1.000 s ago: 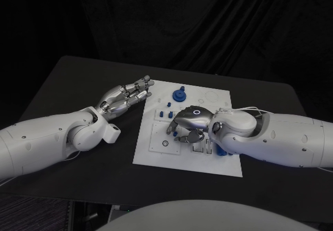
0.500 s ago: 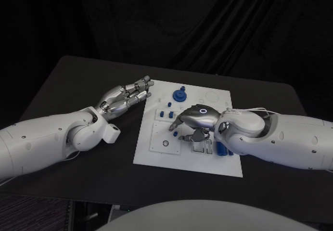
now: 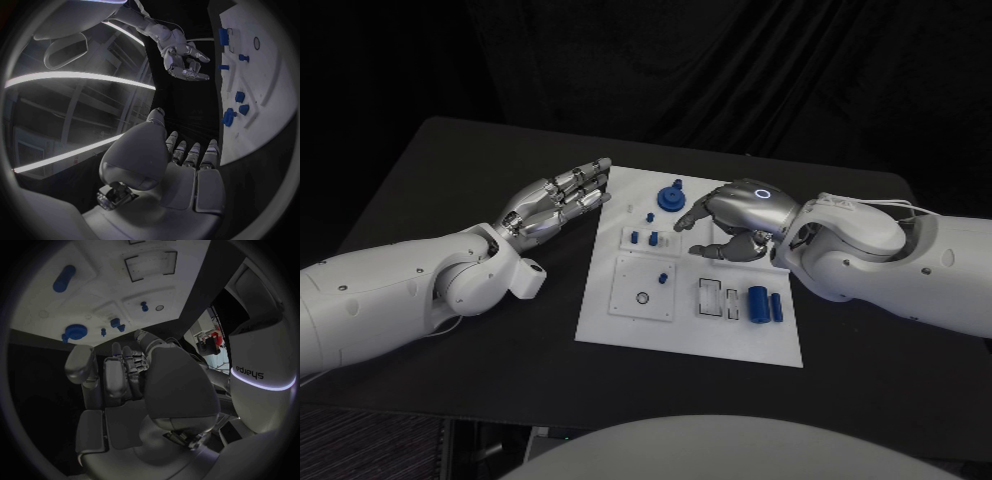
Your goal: Assemble the parts on the task board
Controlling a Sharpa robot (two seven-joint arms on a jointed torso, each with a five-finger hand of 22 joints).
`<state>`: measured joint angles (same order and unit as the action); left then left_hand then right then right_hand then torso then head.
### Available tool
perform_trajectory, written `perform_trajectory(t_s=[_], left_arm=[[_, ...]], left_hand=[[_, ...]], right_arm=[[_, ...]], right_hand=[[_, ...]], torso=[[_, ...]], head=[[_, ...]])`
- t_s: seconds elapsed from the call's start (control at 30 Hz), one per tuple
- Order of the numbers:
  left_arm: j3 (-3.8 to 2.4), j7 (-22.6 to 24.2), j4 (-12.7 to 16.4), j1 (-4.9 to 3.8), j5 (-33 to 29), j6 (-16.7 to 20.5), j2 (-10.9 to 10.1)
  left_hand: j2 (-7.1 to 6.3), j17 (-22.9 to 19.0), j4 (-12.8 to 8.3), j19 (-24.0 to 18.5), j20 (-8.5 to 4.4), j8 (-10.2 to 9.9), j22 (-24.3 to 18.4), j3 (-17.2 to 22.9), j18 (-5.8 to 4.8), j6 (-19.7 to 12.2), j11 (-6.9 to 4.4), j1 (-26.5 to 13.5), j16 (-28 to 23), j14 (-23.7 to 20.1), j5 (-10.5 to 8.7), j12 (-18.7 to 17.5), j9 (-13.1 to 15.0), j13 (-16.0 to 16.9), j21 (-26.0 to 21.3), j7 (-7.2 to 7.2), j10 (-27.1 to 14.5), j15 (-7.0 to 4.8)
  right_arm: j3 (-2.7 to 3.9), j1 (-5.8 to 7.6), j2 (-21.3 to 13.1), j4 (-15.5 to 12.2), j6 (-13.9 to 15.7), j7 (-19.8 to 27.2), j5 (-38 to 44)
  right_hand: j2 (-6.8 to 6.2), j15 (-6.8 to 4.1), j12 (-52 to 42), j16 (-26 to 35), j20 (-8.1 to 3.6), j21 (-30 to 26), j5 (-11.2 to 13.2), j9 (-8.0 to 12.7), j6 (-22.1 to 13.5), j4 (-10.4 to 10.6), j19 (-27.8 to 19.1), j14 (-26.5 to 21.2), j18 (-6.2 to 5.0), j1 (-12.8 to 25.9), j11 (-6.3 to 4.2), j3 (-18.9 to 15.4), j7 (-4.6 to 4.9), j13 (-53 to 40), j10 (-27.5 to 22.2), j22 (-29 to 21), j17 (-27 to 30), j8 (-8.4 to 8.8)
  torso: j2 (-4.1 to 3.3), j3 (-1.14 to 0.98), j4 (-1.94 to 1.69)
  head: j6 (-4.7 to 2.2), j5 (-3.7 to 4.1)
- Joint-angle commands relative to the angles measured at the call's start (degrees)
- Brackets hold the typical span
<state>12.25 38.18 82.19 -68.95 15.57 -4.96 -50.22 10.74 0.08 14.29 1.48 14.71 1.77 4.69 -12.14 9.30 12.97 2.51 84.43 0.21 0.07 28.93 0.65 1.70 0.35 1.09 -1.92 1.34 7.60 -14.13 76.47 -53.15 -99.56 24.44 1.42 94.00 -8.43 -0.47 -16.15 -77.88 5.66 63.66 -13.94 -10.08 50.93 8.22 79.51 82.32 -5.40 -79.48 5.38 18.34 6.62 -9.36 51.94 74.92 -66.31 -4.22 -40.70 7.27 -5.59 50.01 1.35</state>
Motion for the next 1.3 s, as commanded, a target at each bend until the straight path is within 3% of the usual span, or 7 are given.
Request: perform_trajectory(t_s=[0.03, 0.23, 0.37, 0.57, 0.8, 1.03, 1.3], left_arm=[[-0.04, 1.8, 0.2, 0.1, 0.0, 0.9, 0.0], [-0.04, 2.5, 0.2, 0.13, 0.0, 1.8, 0.0], [-0.04, 2.8, 0.2, 0.19, 0.0, 2.6, -0.1], [-0.04, 3.0, 0.1, 0.38, 0.0, 3.0, -0.2], [-0.04, 2.8, 0.0, 0.66, 0.0, 2.7, -0.2], [-0.04, 2.5, 0.0, 0.94, 0.0, 2.2, -0.2], [-0.04, 2.4, -0.1, 1.19, 0.0, 2.2, -0.2]], left_hand=[[-0.03, -0.1, -0.3, -0.1, -1.09, -0.4, -0.3, -0.3, 1.05, -2.6, 0.55, 0.2, -0.2, -0.1, 0.23, -0.3, -0.3, 0.0, -0.1, -1.11, 0.0, -0.91], [-0.04, -0.1, 0.3, -0.3, -3.01, -0.7, -0.9, -0.7, 1.01, -5.6, -0.02, -0.2, -0.2, -0.1, -0.21, -0.4, -0.6, -0.1, -0.2, -3.11, -0.2, -2.42], [-0.13, -0.1, 0.7, -0.4, -4.25, -0.8, -1.1, -1.0, 0.91, -6.7, -1.5, -0.4, -0.2, -0.1, -0.45, -0.5, -0.7, -0.2, -0.3, -4.0, -0.6, -3.34], [-0.12, -0.1, 1.1, -0.4, -4.85, -0.9, -1.3, -1.1, 0.74, -7.3, -3.48, -0.4, -0.2, -0.1, -0.59, -0.5, -0.8, -0.2, -0.3, -4.32, -1.0, -3.66], [-0.07, -0.1, 1.1, -0.4, -4.61, -0.8, -1.3, -1.1, 0.66, -7.2, -3.1, -0.3, -0.2, -0.1, -0.51, -0.6, -0.7, -0.3, -0.3, -4.8, -1.1, -3.32], [0.02, -0.1, 1.2, -0.5, -3.75, -0.7, -1.6, -1.0, 0.6, -6.7, -2.17, -0.1, -0.2, -0.1, -0.42, -0.6, -0.7, -0.3, -0.3, -3.85, -1.1, -2.68], [0.04, -0.1, 1.1, -0.6, -3.32, -0.8, -1.9, -1.0, 0.6, -6.8, -2.06, 0.0, -0.2, -0.1, -0.28, -0.6, -0.7, -0.3, -0.4, -3.77, -1.1, -2.61]], right_arm=[[-0.02, 0.32, -1.0, 0.4, 1.5, -2.1, -2.4], [-0.03, 0.36, -2.5, 2.2, -1.3, -4.8, -0.2], [-0.04, 0.16, -3.6, 3.1, -1.8, -5.5, 1.6], [-0.04, -0.08, -4.5, 3.8, -2.0, -6.3, 3.0], [-0.04, -0.37, -5.0, 4.3, -2.3, -6.6, 3.3], [-0.05, -0.93, -5.4, 3.9, -2.8, -6.5, 3.4], [-0.05, -1.77, -5.6, 3.6, -3.4, -6.6, 3.4]], right_hand=[[0.25, 0.15, -1.0, -2.6, 0.01, 5.8, -0.1, 0.3, 0.2, 0.6, 2.8, 2.3, 1.37, -0.1, -0.06, 0.2, 0.58, -0.1, 1.0, 9.8, -4.3, -0.16], [-0.2, 0.13, -0.6, -2.7, 0.05, 6.0, 0.0, 0.9, -0.5, 1.3, 3.0, 2.5, 1.35, 0.6, 0.21, -0.3, 1.09, 0.4, -0.9, 9.8, -4.3, 0.29], [-0.28, 0.05, -0.6, -2.6, 0.0, 5.7, 0.0, 1.0, -0.4, 1.5, 2.9, 2.4, 1.28, 0.8, 0.18, -0.5, 1.14, 0.5, -1.3, 9.7, -4.1, 0.21], [-0.54, -0.12, -0.4, -2.1, -0.11, 4.7, 0.0, 1.3, -0.4, 2.0, 2.5, 2.1, 1.07, 1.2, 0.12, -1.1, 0.8, 0.7, -2.3, 9.4, -3.2, 0.2], [-0.75, -0.13, -0.5, -1.8, -0.15, 4.4, 0.0, 1.5, -0.4, 2.8, 2.3, 2.0, 1.02, 1.7, 0.12, -1.8, 0.42, 0.9, -2.6, 9.3, -2.9, 0.21], [-1.04, -0.13, -1.2, -1.8, -0.15, 4.4, -0.1, 1.9, -0.2, 4.4, 2.2, 2.0, 1.02, 2.7, 0.07, -3.2, 0.04, 0.9, -2.1, 9.3, -2.9, 0.12], [-1.17, -0.22, -1.7, -2.3, -0.22, 4.8, -0.1, 2.1, 0.2, 5.3, 2.5, 2.4, 1.08, 2.9, -0.05, -3.9, -0.11, 0.9, -1.3, 9.4, -3.7, -0.01]], torso=[[-0.04, 0.04, -0.03], [-0.01, 0.14, 0.02], [-0.01, 0.1, -0.02], [-0.08, 0.05, -0.13], [-0.07, 0.06, -0.14], [-0.01, 0.07, -0.06], [-0.01, 0.06, -0.1]], head=[[-0.01, 0.19], [-0.01, 0.06], [-0.01, -0.04], [-0.01, 0.11], [-0.01, 0.19], [-0.01, 0.03], [-0.01, 0.06]])
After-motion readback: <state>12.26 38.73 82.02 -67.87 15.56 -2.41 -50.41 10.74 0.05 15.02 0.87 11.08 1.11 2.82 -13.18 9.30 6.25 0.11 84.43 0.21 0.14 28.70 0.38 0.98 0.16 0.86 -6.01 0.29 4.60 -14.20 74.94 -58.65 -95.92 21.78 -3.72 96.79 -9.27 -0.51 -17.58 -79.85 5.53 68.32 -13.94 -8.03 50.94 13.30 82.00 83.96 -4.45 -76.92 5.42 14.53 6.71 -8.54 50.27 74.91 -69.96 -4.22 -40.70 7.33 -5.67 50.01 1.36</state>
